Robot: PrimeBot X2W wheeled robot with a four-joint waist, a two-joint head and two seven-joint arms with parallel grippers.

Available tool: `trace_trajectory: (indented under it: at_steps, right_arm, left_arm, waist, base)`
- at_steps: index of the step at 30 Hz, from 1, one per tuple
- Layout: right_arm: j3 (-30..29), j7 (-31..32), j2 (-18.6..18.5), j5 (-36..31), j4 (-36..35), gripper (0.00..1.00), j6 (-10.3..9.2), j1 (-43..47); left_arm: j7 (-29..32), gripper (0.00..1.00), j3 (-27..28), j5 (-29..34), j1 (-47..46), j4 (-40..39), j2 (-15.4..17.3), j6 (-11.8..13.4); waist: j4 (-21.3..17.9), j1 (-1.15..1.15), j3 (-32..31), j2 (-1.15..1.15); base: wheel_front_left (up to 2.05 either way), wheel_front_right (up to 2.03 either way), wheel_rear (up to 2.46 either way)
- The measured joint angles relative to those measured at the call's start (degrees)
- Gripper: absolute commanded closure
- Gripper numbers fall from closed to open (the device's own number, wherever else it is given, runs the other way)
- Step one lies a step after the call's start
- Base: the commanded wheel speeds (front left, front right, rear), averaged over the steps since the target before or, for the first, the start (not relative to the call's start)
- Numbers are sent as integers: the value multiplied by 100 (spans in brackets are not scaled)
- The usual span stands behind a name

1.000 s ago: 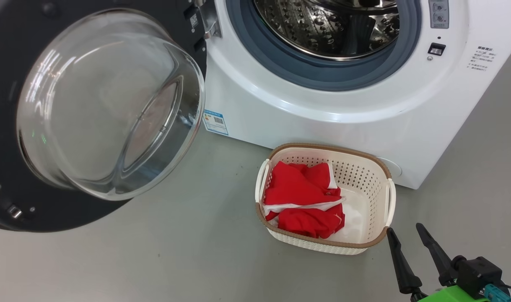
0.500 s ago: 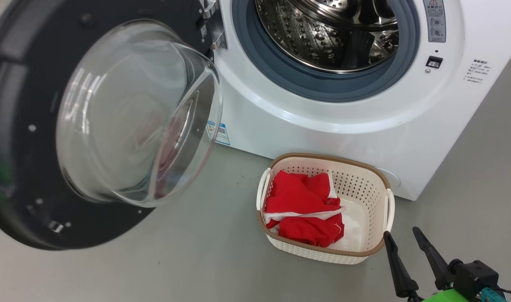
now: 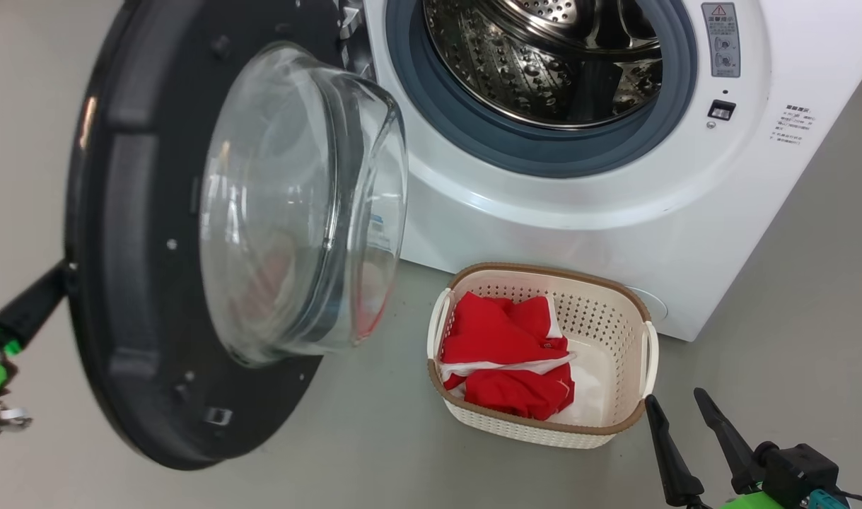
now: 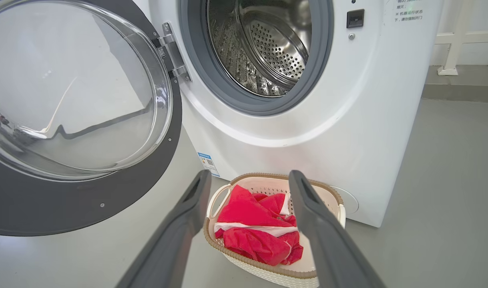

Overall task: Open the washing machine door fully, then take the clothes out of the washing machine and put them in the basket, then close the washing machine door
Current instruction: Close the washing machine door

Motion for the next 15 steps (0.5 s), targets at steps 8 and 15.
trace_trajectory:
  at_steps: [8, 15]
  right_arm:
    - [-13, 0, 8, 0, -1, 0, 0, -2]
    - [-18, 0, 18, 0, -3, 0, -1, -5]
  left_arm:
    - [14, 100, -464, -31, 9, -755, -9, 0]
    - [-45, 100, -902, -15, 1, -1082, -19, 0]
  waist:
    - [-91, 0, 28, 0]
    - [-248, 0, 76, 0]
  base:
    - [0, 0, 0]
    - [0, 0, 0]
